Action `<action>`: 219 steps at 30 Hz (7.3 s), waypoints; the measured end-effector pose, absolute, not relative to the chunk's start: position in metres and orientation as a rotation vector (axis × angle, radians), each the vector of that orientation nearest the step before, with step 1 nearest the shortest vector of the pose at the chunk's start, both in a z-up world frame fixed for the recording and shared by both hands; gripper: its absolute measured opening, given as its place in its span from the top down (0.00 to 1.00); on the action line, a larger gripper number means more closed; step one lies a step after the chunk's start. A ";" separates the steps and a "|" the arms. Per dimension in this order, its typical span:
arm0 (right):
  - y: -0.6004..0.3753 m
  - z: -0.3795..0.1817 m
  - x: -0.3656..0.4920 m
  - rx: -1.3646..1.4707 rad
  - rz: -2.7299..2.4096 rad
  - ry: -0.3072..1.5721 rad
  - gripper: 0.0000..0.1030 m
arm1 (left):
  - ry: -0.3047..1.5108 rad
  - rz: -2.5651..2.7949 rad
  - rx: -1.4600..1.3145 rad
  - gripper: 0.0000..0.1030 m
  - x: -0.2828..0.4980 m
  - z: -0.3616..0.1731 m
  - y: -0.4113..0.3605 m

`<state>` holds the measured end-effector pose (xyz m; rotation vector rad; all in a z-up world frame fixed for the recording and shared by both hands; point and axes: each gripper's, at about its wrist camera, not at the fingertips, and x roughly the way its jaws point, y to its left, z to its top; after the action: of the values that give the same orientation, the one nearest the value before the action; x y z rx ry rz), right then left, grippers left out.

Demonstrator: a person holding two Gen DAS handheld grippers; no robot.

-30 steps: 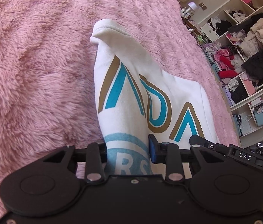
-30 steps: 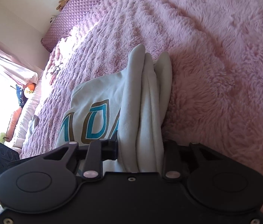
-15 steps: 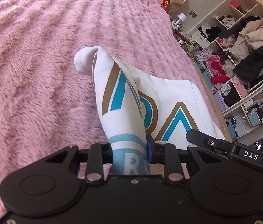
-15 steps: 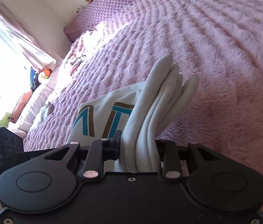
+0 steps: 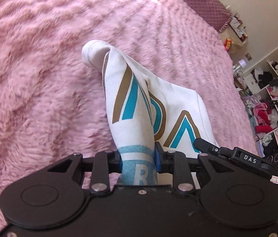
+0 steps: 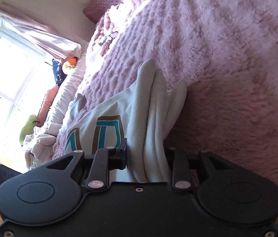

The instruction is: Fold small clothes

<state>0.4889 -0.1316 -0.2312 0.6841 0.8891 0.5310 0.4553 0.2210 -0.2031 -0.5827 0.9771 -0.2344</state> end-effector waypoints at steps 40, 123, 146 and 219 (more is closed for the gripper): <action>-0.204 -0.222 0.389 0.581 0.646 0.968 0.29 | 1.012 -0.344 -0.582 0.49 0.330 -0.223 0.273; -0.132 -0.213 0.346 0.211 0.375 0.783 0.97 | 0.873 -0.210 -0.449 0.23 0.273 -0.222 0.180; -0.167 -0.209 0.272 0.207 0.263 0.677 0.97 | 0.904 -0.074 -0.716 0.88 0.255 -0.230 0.214; -0.117 -0.214 0.326 0.166 0.378 0.701 0.85 | 0.816 -0.133 -0.493 0.62 0.335 -0.214 0.191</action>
<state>0.3263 -0.1166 -0.2139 0.1657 0.7006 0.3783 0.3347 0.1912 -0.2142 -0.4926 0.8160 -0.1332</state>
